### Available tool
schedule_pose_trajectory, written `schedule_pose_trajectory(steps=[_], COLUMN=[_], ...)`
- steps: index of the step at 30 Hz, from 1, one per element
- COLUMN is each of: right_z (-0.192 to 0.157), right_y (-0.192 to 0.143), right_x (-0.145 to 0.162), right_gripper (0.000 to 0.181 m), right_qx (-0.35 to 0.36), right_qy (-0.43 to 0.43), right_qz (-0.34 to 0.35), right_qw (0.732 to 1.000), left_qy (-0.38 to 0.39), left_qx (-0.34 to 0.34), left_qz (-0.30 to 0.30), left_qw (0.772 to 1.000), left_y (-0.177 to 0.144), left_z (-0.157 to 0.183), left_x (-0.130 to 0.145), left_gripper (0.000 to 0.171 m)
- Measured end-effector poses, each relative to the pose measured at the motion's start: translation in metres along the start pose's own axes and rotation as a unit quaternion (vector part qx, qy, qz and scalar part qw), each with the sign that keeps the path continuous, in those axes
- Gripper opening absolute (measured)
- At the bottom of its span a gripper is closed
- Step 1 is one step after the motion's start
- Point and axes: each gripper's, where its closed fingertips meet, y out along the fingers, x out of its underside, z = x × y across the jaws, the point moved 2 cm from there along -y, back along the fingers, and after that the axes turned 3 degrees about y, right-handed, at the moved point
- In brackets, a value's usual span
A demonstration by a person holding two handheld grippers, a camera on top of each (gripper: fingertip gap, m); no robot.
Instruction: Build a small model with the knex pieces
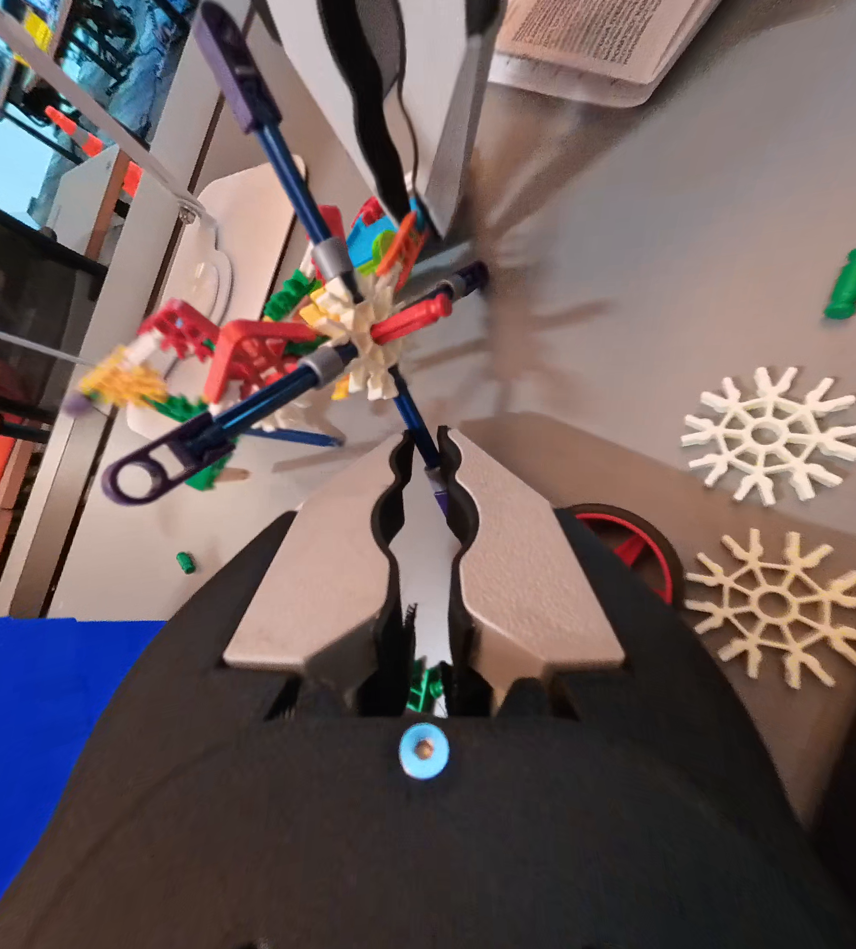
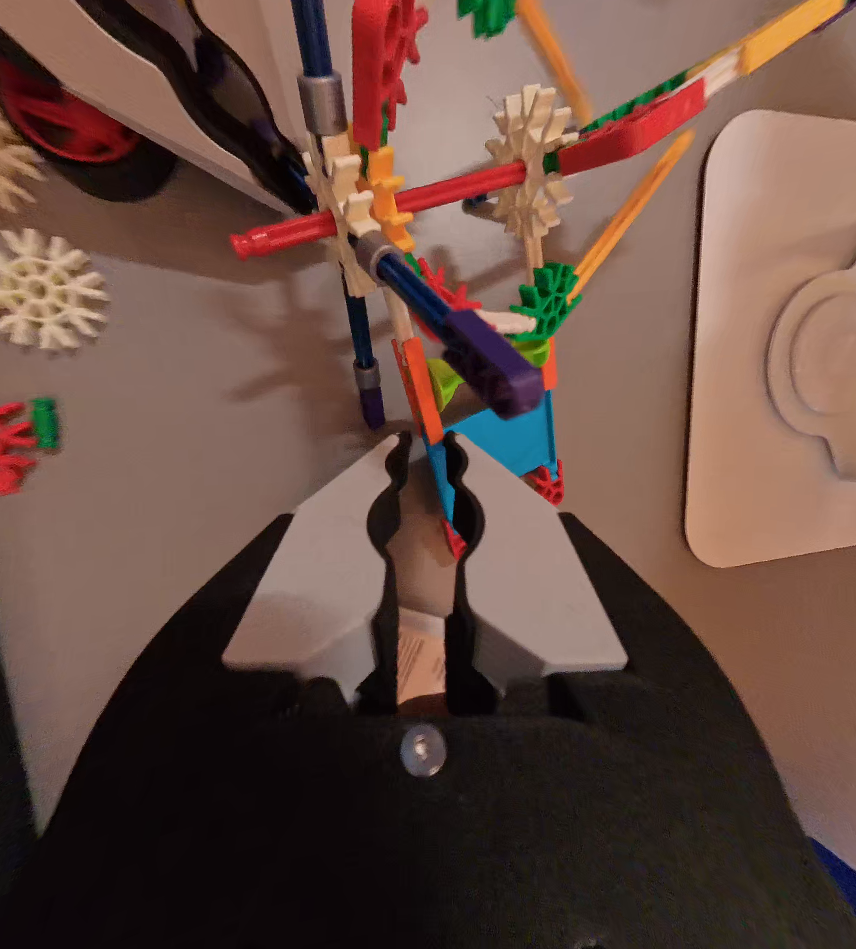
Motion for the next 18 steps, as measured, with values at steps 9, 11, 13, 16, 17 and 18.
schedule_pose_trajectory(steps=[9,11,13,16,17,18], right_z=[0.049,0.055,0.058,0.062,0.063,0.064], right_y=[0.007,0.009,0.005,-0.015,-0.023,-0.033], right_x=[0.007,0.013,0.017,0.016,0.017,0.017], right_gripper=[0.008,0.012,0.019,0.018,0.019,0.020], right_qx=[0.076,0.079,0.072,0.067,0.076,0.083], right_qy=[0.012,0.012,0.027,0.056,0.057,0.060], right_qz=[-0.007,-0.018,-0.013,0.022,0.029,0.032], right_qw=[0.997,0.997,0.997,0.996,0.995,0.994], left_qy=[-0.001,-0.012,-0.016,-0.003,0.001,-0.005], left_qx=[-0.013,-0.014,-0.027,-0.042,-0.053,-0.050], left_qz=[-0.019,-0.025,-0.030,-0.047,-0.047,-0.043], left_qw=[1.000,1.000,0.999,0.998,0.997,0.998], left_y=[0.025,0.035,0.044,0.044,0.042,0.039], left_z=[-0.009,-0.010,-0.015,-0.018,-0.022,-0.024], left_x=[-0.019,-0.026,-0.030,-0.024,-0.023,-0.023], left_gripper=[0.008,0.009,0.013,0.025,0.026,0.029])
